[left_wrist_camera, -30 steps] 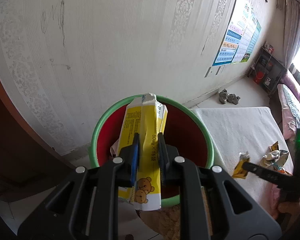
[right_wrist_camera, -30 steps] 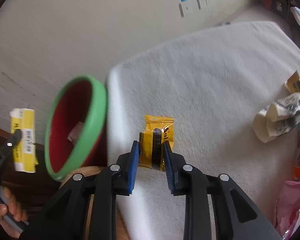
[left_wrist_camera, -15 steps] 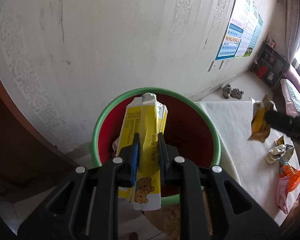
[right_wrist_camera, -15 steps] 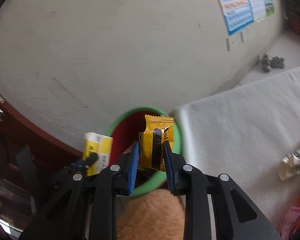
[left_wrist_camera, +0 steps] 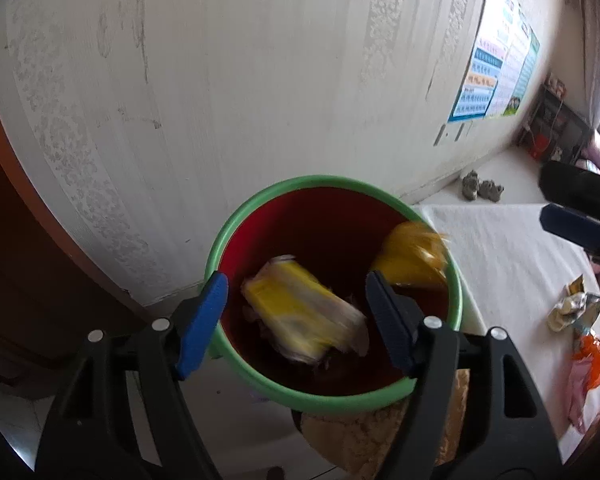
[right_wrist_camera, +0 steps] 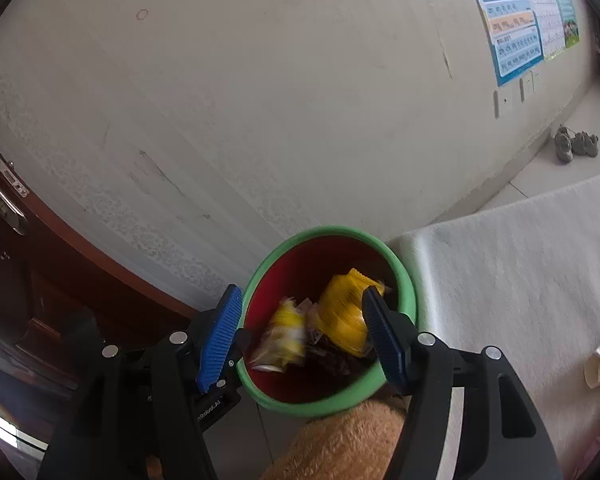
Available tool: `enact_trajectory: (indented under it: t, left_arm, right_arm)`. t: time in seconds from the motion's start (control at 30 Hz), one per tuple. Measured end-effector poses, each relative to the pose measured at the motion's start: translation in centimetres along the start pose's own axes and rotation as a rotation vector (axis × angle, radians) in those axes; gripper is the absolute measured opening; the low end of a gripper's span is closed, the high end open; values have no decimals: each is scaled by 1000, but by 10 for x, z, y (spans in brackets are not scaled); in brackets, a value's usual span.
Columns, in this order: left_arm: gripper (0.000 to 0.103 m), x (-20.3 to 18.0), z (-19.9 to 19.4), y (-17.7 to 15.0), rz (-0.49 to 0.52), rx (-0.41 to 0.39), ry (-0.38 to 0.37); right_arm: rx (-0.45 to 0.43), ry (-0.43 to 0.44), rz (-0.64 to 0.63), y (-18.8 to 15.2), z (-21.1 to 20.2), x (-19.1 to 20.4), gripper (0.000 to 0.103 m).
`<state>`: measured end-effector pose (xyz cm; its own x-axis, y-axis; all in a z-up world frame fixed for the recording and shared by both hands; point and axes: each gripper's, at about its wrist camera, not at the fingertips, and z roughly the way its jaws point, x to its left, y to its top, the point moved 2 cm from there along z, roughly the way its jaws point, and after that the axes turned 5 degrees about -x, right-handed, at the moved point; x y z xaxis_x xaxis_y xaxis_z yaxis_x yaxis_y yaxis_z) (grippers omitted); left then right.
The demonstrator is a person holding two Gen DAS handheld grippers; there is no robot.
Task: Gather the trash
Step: 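Drop the carton into the bin with the left tool while the right tool drops the wrapper, then grasp the white printed paper with the left tool while the right tool grasps the orange bag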
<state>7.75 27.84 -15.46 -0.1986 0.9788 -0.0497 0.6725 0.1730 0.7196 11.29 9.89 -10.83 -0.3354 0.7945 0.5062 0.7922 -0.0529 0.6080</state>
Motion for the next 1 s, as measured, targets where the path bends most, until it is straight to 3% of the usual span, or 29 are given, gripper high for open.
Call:
enact_trajectory:
  t: [0.1, 0.23, 0.43, 0.6, 0.7, 0.77, 0.93, 1.0]
  left_arm:
    - [69, -5, -3, -2, -3, 6, -18]
    - [70, -18, -5, -2, 22, 9, -40]
    - [72, -45, -14, -3, 66, 2, -72]
    - [72, -73, -22, -7, 113, 9, -101]
    - [74, -99, -24, -11, 157, 18, -133]
    - [75, -123, -25, -15, 198, 19, -167]
    - [76, -185, -17, -29, 295, 47, -276]
    - [76, -214, -13, -37, 342, 61, -332]
  right_arm:
    - [-22, -37, -5, -5, -20, -13, 61]
    - [-46, -164, -52, -19, -56, -42, 61]
    - [-31, -389, -43, -46, -119, -125, 64]
    - [30, -550, 2, -70, -168, -202, 76]
    - [52, -567, 79, -89, -185, -239, 80]
    - [76, -522, 182, -103, -186, -260, 80]
    - [125, -504, 217, -118, -175, -267, 80]
    - [138, -495, 209, -122, -172, -265, 74]
